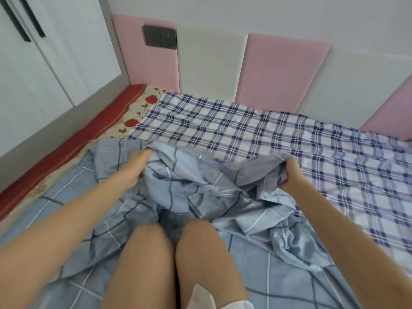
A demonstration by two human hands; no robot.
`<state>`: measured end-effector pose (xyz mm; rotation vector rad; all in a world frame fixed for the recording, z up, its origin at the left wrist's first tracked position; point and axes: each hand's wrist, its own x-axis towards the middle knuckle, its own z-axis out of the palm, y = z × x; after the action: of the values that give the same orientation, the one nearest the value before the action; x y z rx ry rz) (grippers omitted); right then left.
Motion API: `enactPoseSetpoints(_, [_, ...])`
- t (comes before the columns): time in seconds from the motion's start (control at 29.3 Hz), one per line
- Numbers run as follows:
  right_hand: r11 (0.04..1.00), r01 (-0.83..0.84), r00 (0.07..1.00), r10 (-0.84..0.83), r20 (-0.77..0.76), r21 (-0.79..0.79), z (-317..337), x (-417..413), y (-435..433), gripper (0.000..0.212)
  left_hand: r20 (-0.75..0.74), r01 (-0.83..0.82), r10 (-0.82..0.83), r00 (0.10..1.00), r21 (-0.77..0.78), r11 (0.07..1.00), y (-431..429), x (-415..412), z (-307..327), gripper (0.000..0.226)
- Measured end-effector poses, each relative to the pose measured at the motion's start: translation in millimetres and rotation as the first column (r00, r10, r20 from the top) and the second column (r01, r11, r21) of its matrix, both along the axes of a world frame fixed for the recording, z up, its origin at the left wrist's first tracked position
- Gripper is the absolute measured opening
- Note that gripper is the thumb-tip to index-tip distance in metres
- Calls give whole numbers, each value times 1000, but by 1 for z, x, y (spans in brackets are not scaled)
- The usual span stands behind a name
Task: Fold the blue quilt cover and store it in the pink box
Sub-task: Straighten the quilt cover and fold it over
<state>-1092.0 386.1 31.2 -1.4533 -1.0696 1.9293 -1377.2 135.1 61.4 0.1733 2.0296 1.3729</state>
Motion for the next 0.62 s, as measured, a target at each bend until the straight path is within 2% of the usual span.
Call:
enactPoseSetpoints(0.07, [999,-31,986,33,-161,15,24,5,-12,30,201,-111,71,977,195,974,2,11,7,35])
enactPoseSetpoints(0.14, [987,-119,930,148,-337,104,56,3,-18,32,375,-240,73,924,423,874,15,17,19,35])
enactPoseSetpoints(0.21, [962,-181,847,258,-466,204,96,-9,-28,44,329,-153,-33,944,523,838,26,19,39,40])
enactPoseSetpoints(0.27, [933,-234,800,344,-491,273,122,-17,-33,50,158,100,-216,963,538,837,28,19,61,39])
enactPoseSetpoints(0.31, [908,-272,810,395,-433,319,129,-21,-35,48,32,288,-333,942,429,856,28,15,61,30])
enactPoseSetpoints(0.34, [858,-343,834,465,-296,381,127,-23,-34,46,-87,493,-486,870,192,849,27,14,60,29])
enactPoseSetpoints(0.38, [793,-435,860,507,-64,427,117,-27,-34,45,-159,632,-651,742,-158,759,24,13,49,41])
enactPoseSetpoints(0.41, [732,-515,855,477,205,446,105,-29,-37,46,-158,623,-767,622,-493,607,19,16,33,54])
enactPoseSetpoints(0.44, [672,-601,793,431,431,433,86,-31,-40,49,-135,537,-828,545,-702,468,14,19,16,62])
enactPoseSetpoints(0.48, [618,-689,698,426,575,379,62,-30,-45,51,-92,482,-856,508,-794,371,5,24,-5,65])
enactPoseSetpoints(0.51, [581,-758,606,458,651,297,37,-28,-51,52,-43,478,-867,497,-820,315,-4,30,-24,63])
enactPoseSetpoints(0.55, [556,-799,549,518,656,229,16,-23,-58,53,-15,481,-864,503,-826,294,-12,33,-42,57])
enactPoseSetpoints(0.62, [551,-822,523,628,576,146,-22,-9,-66,48,3,465,-854,521,-840,280,-32,41,-66,47])
